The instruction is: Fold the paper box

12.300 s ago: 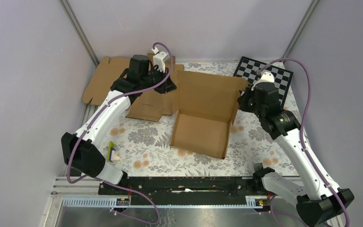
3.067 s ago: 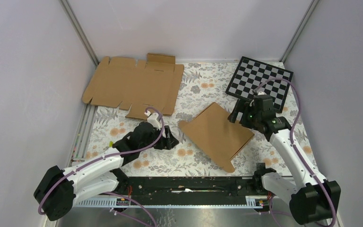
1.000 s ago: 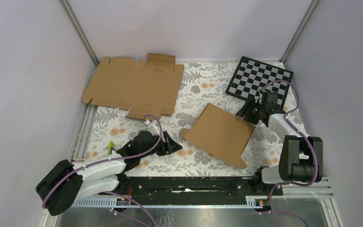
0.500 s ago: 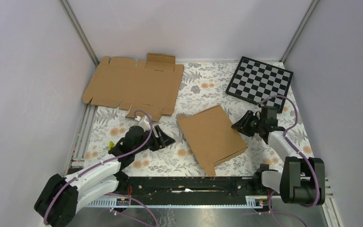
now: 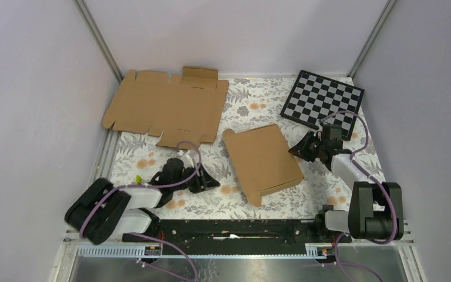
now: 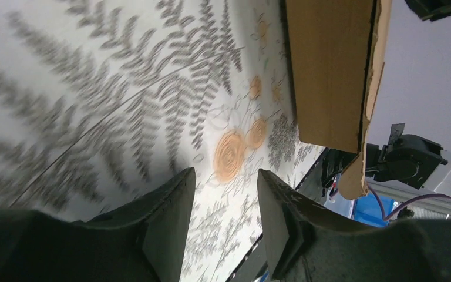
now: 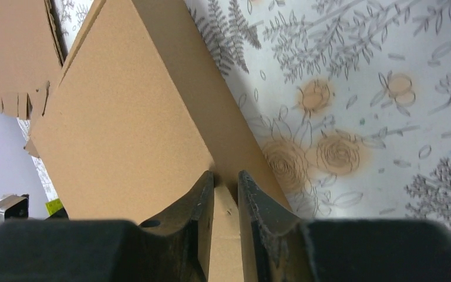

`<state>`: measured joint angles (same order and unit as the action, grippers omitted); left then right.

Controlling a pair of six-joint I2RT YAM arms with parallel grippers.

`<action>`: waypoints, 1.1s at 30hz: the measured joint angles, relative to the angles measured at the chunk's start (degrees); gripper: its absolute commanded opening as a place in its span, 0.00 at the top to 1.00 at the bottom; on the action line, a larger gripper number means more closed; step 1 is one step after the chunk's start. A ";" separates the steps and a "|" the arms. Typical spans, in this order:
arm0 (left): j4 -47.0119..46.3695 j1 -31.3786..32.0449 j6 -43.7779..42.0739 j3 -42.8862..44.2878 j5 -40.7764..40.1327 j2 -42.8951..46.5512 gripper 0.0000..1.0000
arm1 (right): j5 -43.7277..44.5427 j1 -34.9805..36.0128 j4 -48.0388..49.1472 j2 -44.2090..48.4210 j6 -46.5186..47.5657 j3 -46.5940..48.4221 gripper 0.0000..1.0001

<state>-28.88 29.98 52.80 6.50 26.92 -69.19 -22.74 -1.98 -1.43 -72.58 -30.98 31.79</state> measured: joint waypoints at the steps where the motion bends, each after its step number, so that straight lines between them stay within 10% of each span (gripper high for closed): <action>1: -1.97 0.70 0.22 0.83 0.13 -2.45 0.50 | -0.07 0.00 0.11 -1.38 0.33 1.03 0.79; 10: -19.96 11.80 4.79 11.58 -2.86 -25.90 0.61 | -2.40 0.00 4.13 -8.31 1.57 4.76 0.80; 16: -29.24 11.96 9.55 9.66 -7.65 -29.27 0.64 | -4.17 0.00 7.02 -12.37 1.55 6.73 0.95; 33: -45.29 12.31 19.19 10.91 -13.09 -40.26 0.73 | -8.15 -5.53 12.55 -15.23 -0.83 4.94 1.00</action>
<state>-74.17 42.28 71.99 17.41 13.82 -109.45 -30.89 -7.51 11.11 -87.81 -31.81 36.73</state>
